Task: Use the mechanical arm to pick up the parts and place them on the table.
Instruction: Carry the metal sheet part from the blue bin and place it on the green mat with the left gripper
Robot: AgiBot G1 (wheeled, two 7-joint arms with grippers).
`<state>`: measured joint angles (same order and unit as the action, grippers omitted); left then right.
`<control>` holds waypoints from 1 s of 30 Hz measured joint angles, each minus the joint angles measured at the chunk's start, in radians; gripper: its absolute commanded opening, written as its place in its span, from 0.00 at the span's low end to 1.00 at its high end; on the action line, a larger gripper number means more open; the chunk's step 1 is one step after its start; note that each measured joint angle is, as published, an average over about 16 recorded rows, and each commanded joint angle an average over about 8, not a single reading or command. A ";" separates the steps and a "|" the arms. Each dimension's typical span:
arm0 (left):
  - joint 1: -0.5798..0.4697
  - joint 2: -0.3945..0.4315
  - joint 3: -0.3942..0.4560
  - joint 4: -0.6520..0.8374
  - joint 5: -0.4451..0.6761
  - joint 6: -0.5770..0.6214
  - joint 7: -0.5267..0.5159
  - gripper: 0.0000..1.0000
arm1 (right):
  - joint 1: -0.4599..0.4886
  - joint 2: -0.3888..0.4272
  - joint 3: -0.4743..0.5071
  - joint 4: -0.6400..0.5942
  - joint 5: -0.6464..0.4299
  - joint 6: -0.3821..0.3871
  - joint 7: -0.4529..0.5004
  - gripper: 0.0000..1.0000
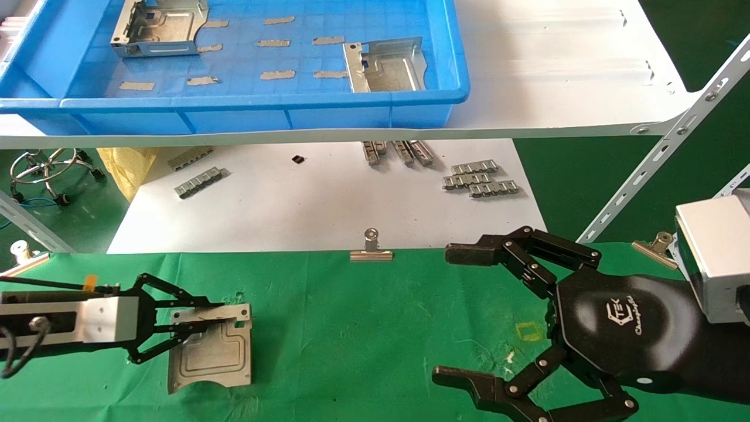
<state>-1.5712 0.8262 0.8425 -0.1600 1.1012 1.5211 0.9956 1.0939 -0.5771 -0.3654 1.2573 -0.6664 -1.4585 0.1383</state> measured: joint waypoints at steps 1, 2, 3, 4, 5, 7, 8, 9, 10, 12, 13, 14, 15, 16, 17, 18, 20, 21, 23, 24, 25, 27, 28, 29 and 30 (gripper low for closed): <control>-0.004 0.005 0.002 0.008 0.004 -0.004 0.005 1.00 | 0.000 0.000 0.000 0.000 0.000 0.000 0.000 1.00; -0.007 0.010 0.004 0.017 0.007 -0.008 0.009 1.00 | 0.000 0.000 0.000 0.000 0.000 0.000 0.000 1.00; -0.010 0.014 0.006 0.024 0.010 -0.011 0.013 1.00 | 0.000 0.000 0.000 0.000 0.000 0.000 0.000 1.00; -0.013 0.019 0.008 0.031 0.013 -0.013 0.017 1.00 | 0.000 0.000 0.000 0.000 0.000 0.000 0.000 1.00; -0.016 0.023 0.010 0.037 0.016 -0.013 0.020 1.00 | 0.000 0.000 0.000 0.000 0.000 0.000 0.000 1.00; -0.022 0.029 0.012 0.049 0.020 -0.009 0.024 1.00 | 0.000 0.000 0.000 0.000 0.000 0.000 0.000 1.00; -0.025 0.032 0.013 0.054 0.021 -0.006 0.024 1.00 | 0.000 0.000 0.000 0.000 0.000 0.000 0.000 1.00; -0.027 0.034 0.014 0.059 0.022 -0.001 0.021 1.00 | 0.000 0.000 0.000 0.000 0.000 0.000 0.000 1.00; -0.030 0.035 0.014 0.063 0.021 0.004 0.017 1.00 | 0.000 0.000 0.000 0.000 0.000 0.000 0.000 1.00; -0.034 0.035 0.013 0.071 0.017 0.017 0.001 1.00 | 0.000 0.000 0.000 0.000 0.000 0.000 0.000 1.00; -0.035 0.034 0.011 0.074 0.013 0.024 -0.011 1.00 | 0.000 0.000 0.000 0.000 0.000 0.000 0.000 1.00; -0.036 0.032 0.009 0.076 0.007 0.032 -0.025 1.00 | 0.000 0.000 0.000 0.000 0.000 0.000 0.000 1.00; -0.036 0.030 0.006 0.077 0.000 0.039 -0.043 1.00 | 0.000 0.000 0.000 0.000 0.000 0.000 0.000 1.00; -0.036 0.028 0.003 0.078 -0.008 0.047 -0.062 1.00 | 0.000 0.000 0.000 0.000 0.000 0.000 0.000 1.00; -0.034 0.024 -0.001 0.077 -0.017 0.054 -0.084 1.00 | 0.000 0.000 0.000 0.000 0.000 0.000 0.000 1.00; -0.032 0.020 -0.005 0.074 -0.028 0.061 -0.109 1.00 | 0.000 0.000 0.000 0.000 0.000 0.000 0.000 1.00; -0.025 0.012 -0.015 0.066 -0.053 0.072 -0.162 1.00 | 0.000 0.000 0.000 0.000 0.000 0.000 0.000 1.00; -0.021 0.008 -0.020 0.062 -0.066 0.075 -0.187 1.00 | 0.000 0.000 0.000 0.000 0.000 0.000 0.000 1.00; -0.010 -0.001 -0.033 0.050 -0.098 0.080 -0.245 1.00 | 0.000 0.000 0.000 0.000 0.000 0.000 0.000 1.00; -0.004 -0.006 -0.040 0.043 -0.115 0.081 -0.272 1.00 | 0.000 0.000 0.000 0.000 0.000 0.000 0.000 1.00; 0.002 -0.010 -0.046 0.036 -0.131 0.082 -0.297 1.00 | 0.000 0.000 0.000 0.000 0.000 0.000 0.000 1.00; 0.015 -0.018 -0.058 0.022 -0.162 0.083 -0.340 1.00 | 0.000 0.000 0.000 0.000 0.000 0.000 0.000 1.00; 0.021 -0.022 -0.063 0.015 -0.175 0.084 -0.359 1.00 | 0.000 0.000 0.000 0.000 0.000 0.000 0.000 1.00; 0.027 -0.025 -0.068 0.008 -0.188 0.084 -0.375 1.00 | 0.000 0.000 0.000 0.000 0.000 0.000 0.000 1.00; 0.032 -0.028 -0.072 0.002 -0.198 0.084 -0.389 1.00 | 0.000 0.000 0.000 0.000 0.000 0.000 0.000 1.00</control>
<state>-1.5392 0.7983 0.7706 -0.1578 0.9029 1.6055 0.6067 1.0938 -0.5770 -0.3655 1.2572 -0.6662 -1.4582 0.1382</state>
